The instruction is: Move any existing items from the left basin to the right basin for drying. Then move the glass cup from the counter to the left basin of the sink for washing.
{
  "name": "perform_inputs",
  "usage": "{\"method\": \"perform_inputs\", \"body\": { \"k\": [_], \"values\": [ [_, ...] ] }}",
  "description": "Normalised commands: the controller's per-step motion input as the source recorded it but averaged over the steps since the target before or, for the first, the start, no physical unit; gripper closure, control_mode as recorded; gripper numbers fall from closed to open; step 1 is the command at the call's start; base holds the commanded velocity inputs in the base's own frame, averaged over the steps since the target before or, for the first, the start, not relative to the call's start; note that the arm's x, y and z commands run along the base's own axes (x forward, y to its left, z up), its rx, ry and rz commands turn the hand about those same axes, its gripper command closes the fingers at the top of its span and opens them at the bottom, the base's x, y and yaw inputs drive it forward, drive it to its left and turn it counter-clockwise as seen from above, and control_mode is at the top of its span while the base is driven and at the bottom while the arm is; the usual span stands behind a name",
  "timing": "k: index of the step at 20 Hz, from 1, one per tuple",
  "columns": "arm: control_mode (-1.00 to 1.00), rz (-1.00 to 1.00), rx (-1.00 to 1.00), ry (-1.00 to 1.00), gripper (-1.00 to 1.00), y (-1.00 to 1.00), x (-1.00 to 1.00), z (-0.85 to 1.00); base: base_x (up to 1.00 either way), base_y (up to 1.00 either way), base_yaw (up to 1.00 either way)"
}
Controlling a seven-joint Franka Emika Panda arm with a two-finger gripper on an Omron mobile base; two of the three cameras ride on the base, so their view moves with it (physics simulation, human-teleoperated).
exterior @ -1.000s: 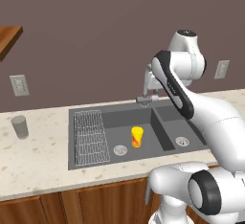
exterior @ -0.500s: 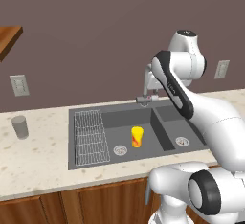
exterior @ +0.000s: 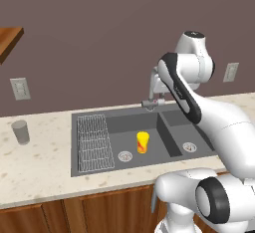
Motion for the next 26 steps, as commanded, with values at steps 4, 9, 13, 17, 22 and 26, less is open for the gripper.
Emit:
{"method": "perform_inputs", "body": {
  "k": [4,9,13,17,22,26],
  "values": [
    [-1.00,0.00,0.00,0.00,-1.00,0.00,0.00,0.00,0.00,0.00,0.00],
    [-1.00,0.00,0.00,0.00,-1.00,0.00,0.00,0.00,0.00,0.00,0.00],
    [-1.00,0.00,0.00,0.00,-1.00,0.00,0.00,0.00,0.00,0.00,0.00],
    [-1.00,0.00,0.00,0.00,-1.00,0.00,0.00,0.00,0.00,0.00,0.00],
    [-1.00,0.00,0.00,0.00,-1.00,0.00,0.00,0.00,0.00,0.00,0.00],
    [-1.00,0.00,0.00,0.00,-1.00,0.08,0.00,0.00,0.00,0.00,0.00]
  ]
}}
